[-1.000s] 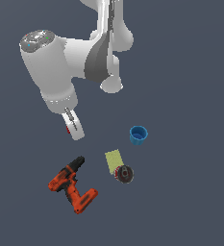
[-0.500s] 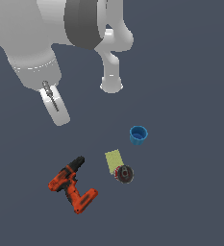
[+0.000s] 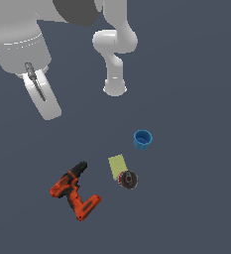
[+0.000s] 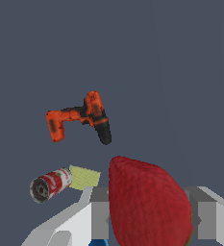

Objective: Pick up a designated object from a clutter of objects.

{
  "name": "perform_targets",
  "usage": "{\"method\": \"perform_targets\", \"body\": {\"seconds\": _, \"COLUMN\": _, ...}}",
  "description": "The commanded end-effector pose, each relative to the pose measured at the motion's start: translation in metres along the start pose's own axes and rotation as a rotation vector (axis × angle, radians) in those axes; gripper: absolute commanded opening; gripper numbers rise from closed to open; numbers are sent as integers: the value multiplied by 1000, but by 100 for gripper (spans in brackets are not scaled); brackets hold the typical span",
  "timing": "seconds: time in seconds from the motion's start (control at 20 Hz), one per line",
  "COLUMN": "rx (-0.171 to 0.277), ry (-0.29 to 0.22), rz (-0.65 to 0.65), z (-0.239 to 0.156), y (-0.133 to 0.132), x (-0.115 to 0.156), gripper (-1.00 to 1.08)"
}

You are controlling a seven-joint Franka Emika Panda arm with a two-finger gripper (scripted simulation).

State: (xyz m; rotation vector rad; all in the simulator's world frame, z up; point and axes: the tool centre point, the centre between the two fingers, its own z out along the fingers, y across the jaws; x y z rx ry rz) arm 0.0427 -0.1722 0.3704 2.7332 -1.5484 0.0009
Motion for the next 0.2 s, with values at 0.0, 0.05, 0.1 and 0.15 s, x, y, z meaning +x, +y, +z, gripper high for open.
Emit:
{"method": "perform_targets", "body": {"seconds": 0.0, "rx": 0, "ry": 0, "rz": 0, "z": -5, "y": -1, "x": 1, "gripper": -100}}
{"method": "perform_targets", "body": {"seconds": 0.05, "rx": 0, "ry": 0, "rz": 0, "z": -6, "y": -1, "x": 2, "gripper": -100}}
{"method": "perform_targets", "body": {"seconds": 0.1, "rx": 0, "ry": 0, "rz": 0, "z": -6, "y": -1, "x": 2, "gripper": -100}}
{"method": "perform_targets", "body": {"seconds": 0.15, "rx": 0, "ry": 0, "rz": 0, "z": -7, "y": -1, "x": 2, "gripper": -100}}
